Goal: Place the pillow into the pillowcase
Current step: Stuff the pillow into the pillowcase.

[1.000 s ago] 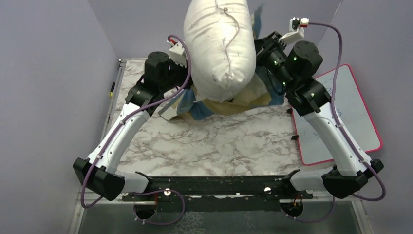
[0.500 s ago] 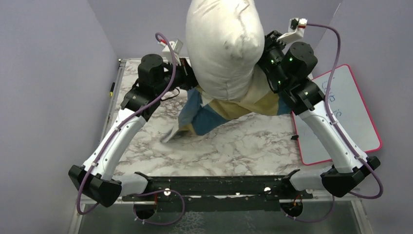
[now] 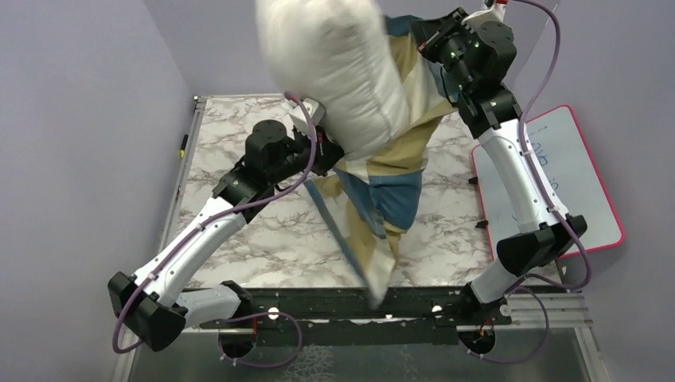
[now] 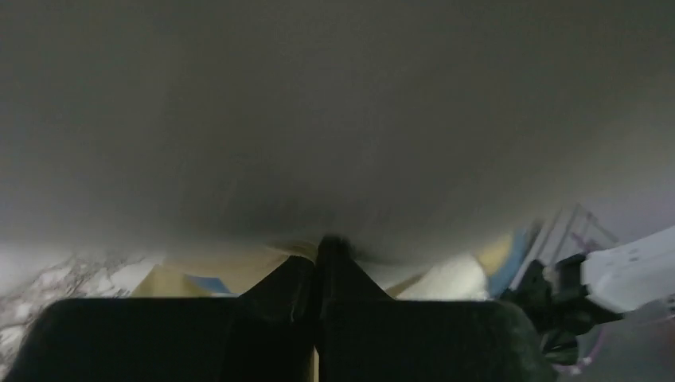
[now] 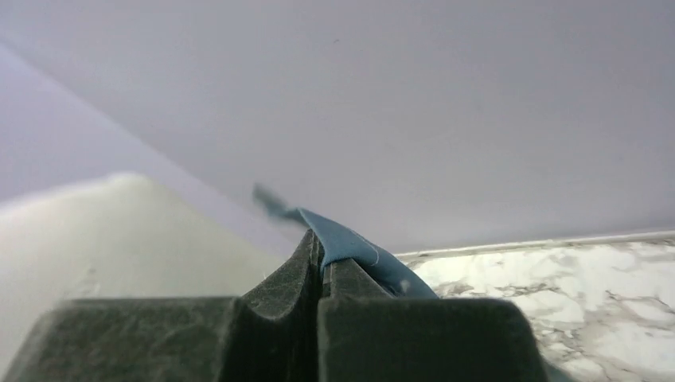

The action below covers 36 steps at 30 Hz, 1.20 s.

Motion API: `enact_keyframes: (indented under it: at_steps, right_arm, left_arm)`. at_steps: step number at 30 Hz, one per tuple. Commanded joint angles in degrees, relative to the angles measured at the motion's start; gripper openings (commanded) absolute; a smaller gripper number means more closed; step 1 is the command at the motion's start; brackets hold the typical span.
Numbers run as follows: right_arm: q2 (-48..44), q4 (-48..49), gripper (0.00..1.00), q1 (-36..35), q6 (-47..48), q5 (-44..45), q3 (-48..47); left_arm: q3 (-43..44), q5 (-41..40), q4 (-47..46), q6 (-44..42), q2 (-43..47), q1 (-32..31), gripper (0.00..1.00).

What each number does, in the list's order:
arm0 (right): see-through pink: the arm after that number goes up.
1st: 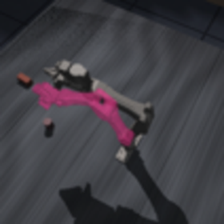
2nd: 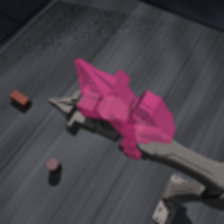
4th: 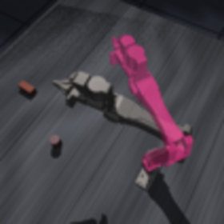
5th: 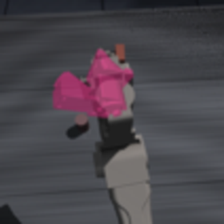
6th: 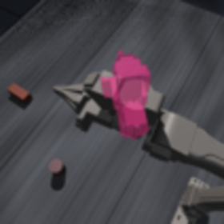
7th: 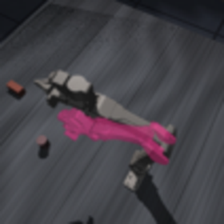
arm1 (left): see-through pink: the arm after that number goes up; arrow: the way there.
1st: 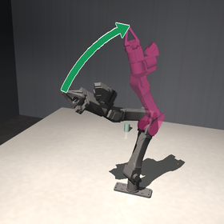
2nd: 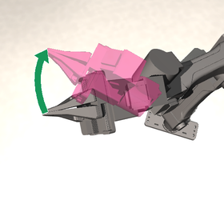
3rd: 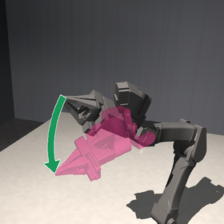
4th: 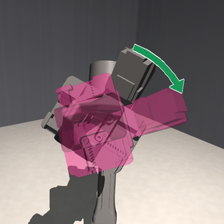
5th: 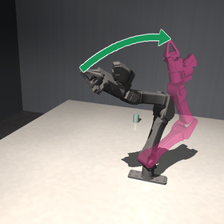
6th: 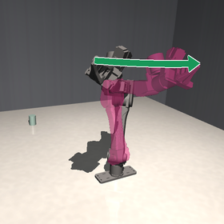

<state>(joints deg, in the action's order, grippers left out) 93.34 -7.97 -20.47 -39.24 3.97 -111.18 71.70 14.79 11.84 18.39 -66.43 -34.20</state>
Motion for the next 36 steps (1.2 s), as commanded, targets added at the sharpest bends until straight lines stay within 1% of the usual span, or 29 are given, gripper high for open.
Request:
enact_keyframes:
  at_steps: [1,3,4,6,8,10,12,16,19,21,23,26,28,30,31,32,33,34,35,36]
  right_arm:
    - [-6.14,15.12,0.0,-0.28,1.07,-15.52,4.85]
    - [-10.36,22.8,0.0,-0.28,1.18,-16.57,15.41]
    - [-11.96,25.96,0.0,-0.35,1.71,-16.76,19.78]
    - [-13.7,28.21,0.0,-0.29,3.54,-16.42,26.56]
    - [-14.07,29.56,0.0,-0.19,5.19,-17.17,29.8]
    - [-13.91,33.03,0.0,-0.23,6.4,-18.99,32.13]
    - [-12.71,35.06,0.0,-0.32,7.62,-20.61,31.9]
    - [-9.54,37.6,0.0,-0.25,9.91,-21.77,30.51]
    - [-9.16,40.7,0.0,-0.25,10.89,-22.35,32.64]
    - [-9.67,41.74,0.0,-0.24,10.85,-21.66,35.1]
    - [-10.14,43.21,0.0,-0.24,10.49,-21.8,38.3]
    - [-11.43,42.5,0.0,-0.3,7.48,-23.49,44.83]
    - [-12.74,43.11,0.0,-0.27,4.89,-25.74,51.85]
    - [-14.69,43.21,0.0,-0.29,3.23,-26.02,59.85]
    - [-15.68,42.58,0.0,-0.28,3.44,-25.59,63.59]
    - [-16.64,40.75,0.0,-0.27,4.04,-24.48,66.52]
    - [-17.48,38.3,0.0,-0.28,4.93,-22.89,68.93]
    - [-18.08,36.03,0.0,-0.27,6.01,-21.57,70.87]
    - [-18.56,33.99,0.0,-0.27,7.68,-19.86,72.38]
    - [-18.83,31.31,0.01,-0.35,9.45,-17.79,73.38]
  left_arm:
    - [-8.89,-6.77,-21.13,-14.25,0.63,1.9,0.0]
    - [-9.7,-7.54,-28.82,-15.32,-1.73,5.21,0.0]
    - [-8.17,-6.78,-30.1,-15.45,-3.6,6.86,0.0]
    - [-4.31,-6.66,-30.58,-18.89,-7.19,8.57,0.0]
    - [-2.49,-7.04,-33.8,-24.06,-8.88,9.04,0.0]
    - [-2.67,-5.16,-40.04,-29.41,-9.52,9.06,0.0]
    - [-2.65,-2.33,-45.9,-34.74,-10.18,9.06,0.0]
    - [-1.33,7.77,-51.9,-46.0,-11.97,8.9,0.0]
    - [-1.42,14.6,-52.24,-51.41,-11.8,8.56,0.0]
    - [-3.86,17.73,-52.27,-54.97,-10.44,7.76,0.0]
    - [-7.82,18.17,-51.88,-58.32,-8.64,6.45,0.0]
    - [-15.15,17.01,-50.12,-61.93,-6.18,5.09,0.0]
    - [-20.63,16.62,-49.71,-61.93,-4.84,4.66,0.0]
    - [-25.66,14.28,-49.63,-59.92,-3.96,3.65,0.01]
    - [-27.59,12.75,-49.57,-57.66,-3.87,3.15,0.06]
    - [-28.88,10.73,-49.46,-53.96,-3.94,2.6,0.15]
    - [-29.69,9.09,-48.65,-49.89,-3.6,2.18,0.29]
    - [-30.21,7.51,-47.76,-45.03,-2.88,1.86,0.39]
    - [-30.77,5.54,-47.47,-39.35,-1.49,1.7,0.45]
    - [-31.33,3.7,-47.44,-33.3,0.31,1.6,0.48]
